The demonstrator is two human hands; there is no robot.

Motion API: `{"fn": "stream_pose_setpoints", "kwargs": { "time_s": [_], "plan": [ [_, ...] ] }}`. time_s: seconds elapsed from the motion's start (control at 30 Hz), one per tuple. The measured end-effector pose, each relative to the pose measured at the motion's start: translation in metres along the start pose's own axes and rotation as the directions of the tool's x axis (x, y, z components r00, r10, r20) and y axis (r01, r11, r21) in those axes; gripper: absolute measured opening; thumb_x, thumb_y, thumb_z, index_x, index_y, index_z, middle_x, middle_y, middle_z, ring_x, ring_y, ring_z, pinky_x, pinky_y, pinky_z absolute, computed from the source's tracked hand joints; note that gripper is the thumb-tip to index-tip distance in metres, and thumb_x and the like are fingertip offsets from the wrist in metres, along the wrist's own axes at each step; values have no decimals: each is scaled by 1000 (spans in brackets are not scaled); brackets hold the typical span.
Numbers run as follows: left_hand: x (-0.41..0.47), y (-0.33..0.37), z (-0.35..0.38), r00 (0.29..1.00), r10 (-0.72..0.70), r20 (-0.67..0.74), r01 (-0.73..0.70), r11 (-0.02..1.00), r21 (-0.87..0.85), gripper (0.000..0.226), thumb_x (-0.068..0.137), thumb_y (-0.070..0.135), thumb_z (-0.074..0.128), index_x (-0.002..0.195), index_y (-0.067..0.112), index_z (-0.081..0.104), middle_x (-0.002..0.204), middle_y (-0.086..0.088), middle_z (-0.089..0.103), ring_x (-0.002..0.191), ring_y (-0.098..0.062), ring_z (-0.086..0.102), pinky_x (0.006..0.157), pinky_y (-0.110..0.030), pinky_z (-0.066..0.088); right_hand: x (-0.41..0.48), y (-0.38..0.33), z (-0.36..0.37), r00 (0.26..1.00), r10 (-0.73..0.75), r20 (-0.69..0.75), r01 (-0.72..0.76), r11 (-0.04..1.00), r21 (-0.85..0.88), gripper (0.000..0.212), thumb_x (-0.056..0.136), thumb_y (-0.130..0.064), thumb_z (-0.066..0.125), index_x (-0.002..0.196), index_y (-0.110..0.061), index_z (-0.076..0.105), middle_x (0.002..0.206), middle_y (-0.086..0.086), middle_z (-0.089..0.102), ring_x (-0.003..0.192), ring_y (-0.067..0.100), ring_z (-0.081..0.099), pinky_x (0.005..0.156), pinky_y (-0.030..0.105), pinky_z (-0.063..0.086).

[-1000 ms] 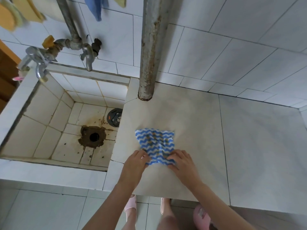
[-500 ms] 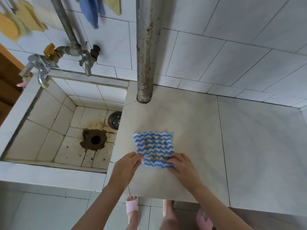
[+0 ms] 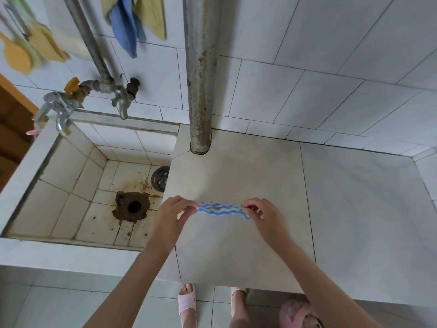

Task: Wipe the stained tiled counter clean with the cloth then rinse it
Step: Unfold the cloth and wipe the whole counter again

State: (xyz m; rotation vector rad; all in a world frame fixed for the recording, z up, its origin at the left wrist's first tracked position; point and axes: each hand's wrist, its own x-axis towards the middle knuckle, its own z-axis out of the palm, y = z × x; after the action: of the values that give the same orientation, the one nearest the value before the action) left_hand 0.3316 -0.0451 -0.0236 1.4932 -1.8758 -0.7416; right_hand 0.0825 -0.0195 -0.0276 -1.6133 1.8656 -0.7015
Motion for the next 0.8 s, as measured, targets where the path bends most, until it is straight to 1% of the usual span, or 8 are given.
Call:
{"fn": "stream_pose_setpoints", "kwargs": {
  "time_s": [0.1,0.17,0.27,0.4,0.47,0.53,0.67,0.8],
  "plan": [
    [18,16,-11,998,-11,-58,6,997,-81,8,82,14,67,84,22,69,85,14,64,79,2,58,68,-15,46,10,-23,-22,997,-71,7,71,997,15,9,86,-14,63,89,-23,65,80,-18,58,74,-7,53,69,6,36],
    [25,19,-16,999,-16,-38,11,990,-143,9,85,12,64,86,20,67,89,12,63,81,0,60,70,-14,47,15,-33,-32,995,-76,68,73,996,44,10,88,-14,61,89,-24,63,81,-21,60,74,-9,53,68,5,36],
    [32,17,-16,999,-44,16,46,989,-142,12,88,12,61,88,23,66,90,13,61,80,-2,60,69,-15,48,26,-38,-35,995,-72,69,72,997,1,7,89,-18,60,90,-24,63,80,-18,61,72,-5,53,68,8,36],
    [39,13,-4,991,-132,9,130,985,117,8,88,23,61,84,28,67,83,13,61,73,-4,54,60,-20,43,42,-31,-20,995,51,89,-42,993,-109,5,87,-22,61,88,-24,65,80,-16,60,72,5,53,66,19,35],
    [45,9,5,983,-171,66,153,965,215,8,88,25,60,86,25,68,85,9,62,68,-8,53,57,-24,42,50,-25,-12,989,119,87,-106,984,-140,6,86,-23,60,87,-25,66,81,-13,61,75,9,54,67,23,33],
    [53,4,14,968,-223,113,202,964,170,9,88,22,60,87,21,68,88,4,63,68,-14,58,59,-27,44,60,-21,-3,987,148,58,-139,980,-144,8,86,-22,60,86,-25,67,85,-10,65,78,13,58,66,23,32],
    [75,-4,25,960,-266,91,264,964,29,8,87,12,61,87,11,69,90,-5,64,77,-20,62,71,-32,49,86,-18,6,982,190,14,-186,974,-126,9,86,-21,60,87,-24,68,93,-8,68,83,15,60,66,23,32],
    [95,-12,33,924,-377,65,381,920,-89,8,85,10,62,88,8,69,85,-8,67,76,-23,64,75,-37,53,107,-13,10,973,229,8,-229,973,-40,8,85,-20,62,87,-22,69,88,-6,68,79,13,60,68,23,37]
  ]
}}
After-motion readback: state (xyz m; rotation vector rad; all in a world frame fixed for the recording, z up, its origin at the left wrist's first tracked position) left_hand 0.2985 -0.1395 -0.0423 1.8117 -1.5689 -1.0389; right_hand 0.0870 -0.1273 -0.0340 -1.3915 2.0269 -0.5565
